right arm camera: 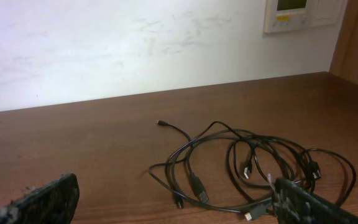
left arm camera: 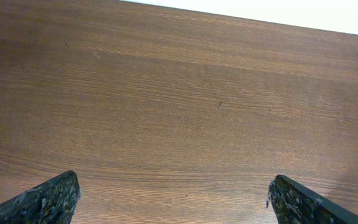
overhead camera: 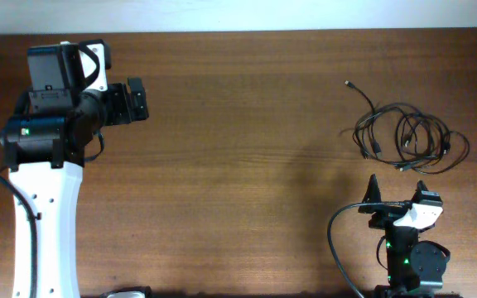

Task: Untangle cables

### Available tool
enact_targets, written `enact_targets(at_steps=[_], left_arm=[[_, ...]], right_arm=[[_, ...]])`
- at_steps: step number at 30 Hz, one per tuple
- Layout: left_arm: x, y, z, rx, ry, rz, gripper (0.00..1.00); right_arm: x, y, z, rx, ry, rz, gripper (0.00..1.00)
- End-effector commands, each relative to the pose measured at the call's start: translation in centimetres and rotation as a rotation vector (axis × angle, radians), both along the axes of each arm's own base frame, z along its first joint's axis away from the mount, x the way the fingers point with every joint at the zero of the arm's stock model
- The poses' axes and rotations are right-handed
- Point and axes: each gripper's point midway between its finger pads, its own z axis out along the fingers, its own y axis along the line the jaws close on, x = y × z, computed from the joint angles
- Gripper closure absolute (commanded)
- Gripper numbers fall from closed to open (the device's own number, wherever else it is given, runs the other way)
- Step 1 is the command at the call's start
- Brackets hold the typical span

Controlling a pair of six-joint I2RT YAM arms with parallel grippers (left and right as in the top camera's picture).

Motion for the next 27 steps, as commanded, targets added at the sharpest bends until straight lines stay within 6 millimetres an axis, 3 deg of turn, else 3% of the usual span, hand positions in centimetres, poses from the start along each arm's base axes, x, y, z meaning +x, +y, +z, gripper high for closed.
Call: enact_targets(at_steps=[1, 5, 9, 12, 15, 22, 27], left_arm=[[-0.7, 0.0, 1.4, -0.005, -0.04, 0.006, 0.01], [-1.0, 0.1, -0.2, 0.027, 0.001, -0.002, 0.01], [-0.7, 0.3, -7.2, 0.074, 0.059, -0.046, 0.01], [0.1, -0.1, -11.5, 0.065, -0.072, -0.06, 0.01], [-1.1, -1.4, -15.0, 0.034, -0.225, -0.109, 0.01], [-5.5, -2.0, -17.5, 0.065, -0.56, -0.119, 0.01], [-7.9, -2.1, -19.5, 0.069, -0.58, -0.117, 0.01]], right_arm=[[0.0, 0.3, -0.3, 0.009, 0.007, 0.014, 0.02], [0.0, 0.3, -0.3, 0.009, 0.007, 0.014, 0.02], [0.0, 0.3, -0.3, 0.009, 0.007, 0.014, 0.02], [0.0, 0.3, -0.3, 0.009, 0.007, 0.014, 0.02], [0.0, 0.3, -0.3, 0.009, 0.007, 0.014, 0.02], [0.0, 0.3, -0.3, 0.009, 0.007, 0.014, 0.02], [0.0, 0.3, -0.3, 0.009, 0.007, 0.014, 0.02]])
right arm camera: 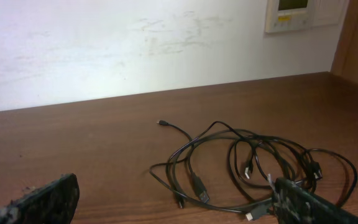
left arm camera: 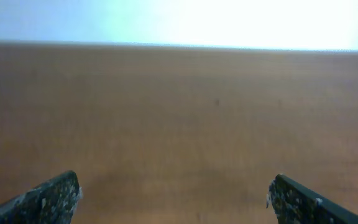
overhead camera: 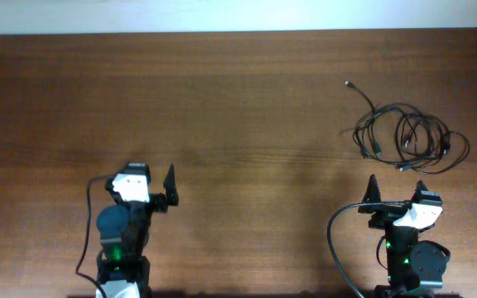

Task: Untangle cables

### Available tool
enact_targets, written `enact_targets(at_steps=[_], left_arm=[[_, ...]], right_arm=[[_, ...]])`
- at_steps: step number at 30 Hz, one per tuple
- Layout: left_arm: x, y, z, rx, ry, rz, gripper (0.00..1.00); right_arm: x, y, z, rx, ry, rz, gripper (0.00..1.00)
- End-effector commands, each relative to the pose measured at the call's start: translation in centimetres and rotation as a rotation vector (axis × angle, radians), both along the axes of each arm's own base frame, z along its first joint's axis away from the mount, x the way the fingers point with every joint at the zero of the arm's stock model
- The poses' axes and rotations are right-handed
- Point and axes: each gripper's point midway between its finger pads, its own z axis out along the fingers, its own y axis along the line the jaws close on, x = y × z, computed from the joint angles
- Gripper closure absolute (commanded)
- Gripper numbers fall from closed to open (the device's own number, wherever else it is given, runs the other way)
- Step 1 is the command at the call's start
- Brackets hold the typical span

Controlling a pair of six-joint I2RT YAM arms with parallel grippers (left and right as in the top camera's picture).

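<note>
A tangle of black cables (overhead camera: 408, 136) with several plugs lies on the wooden table at the back right; it also shows in the right wrist view as looped cables (right arm camera: 247, 168). My right gripper (overhead camera: 396, 189) stands open near the front edge, just short of the tangle, with nothing between its fingers (right arm camera: 306, 202). My left gripper (overhead camera: 149, 180) is open at the front left, far from the cables. Its wrist view is blurred, showing only bare wood between the wide-apart fingertips (left arm camera: 48, 199).
The table (overhead camera: 238, 108) is brown wood with a white wall along its far edge (right arm camera: 135, 43). A wall panel (right arm camera: 294, 12) hangs behind the right corner. Both arm bases sit at the front edge.
My left arm stood stretched out over the back left of the table; now it is folded low at the front left, gripper still open. The right arm and the cables have not moved.
</note>
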Motion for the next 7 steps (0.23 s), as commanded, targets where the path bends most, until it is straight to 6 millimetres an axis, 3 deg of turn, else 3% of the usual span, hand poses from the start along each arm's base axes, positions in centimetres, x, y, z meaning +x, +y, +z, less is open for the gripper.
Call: enact_targets(at_steps=[1, 7], left_arm=[[-1.9, -0.2, -1.6, 0.004, 0.055, -0.005, 0.01], [-3.8, 0.5, -2.9, 0.021, 0.13, 0.038, 0.01]], right_arm=[[0.0, 0.2, -0.3, 0.008, 0.006, 0.01, 0.02], [0.0, 0.2, -0.3, 0.008, 0.006, 0.01, 0.02]])
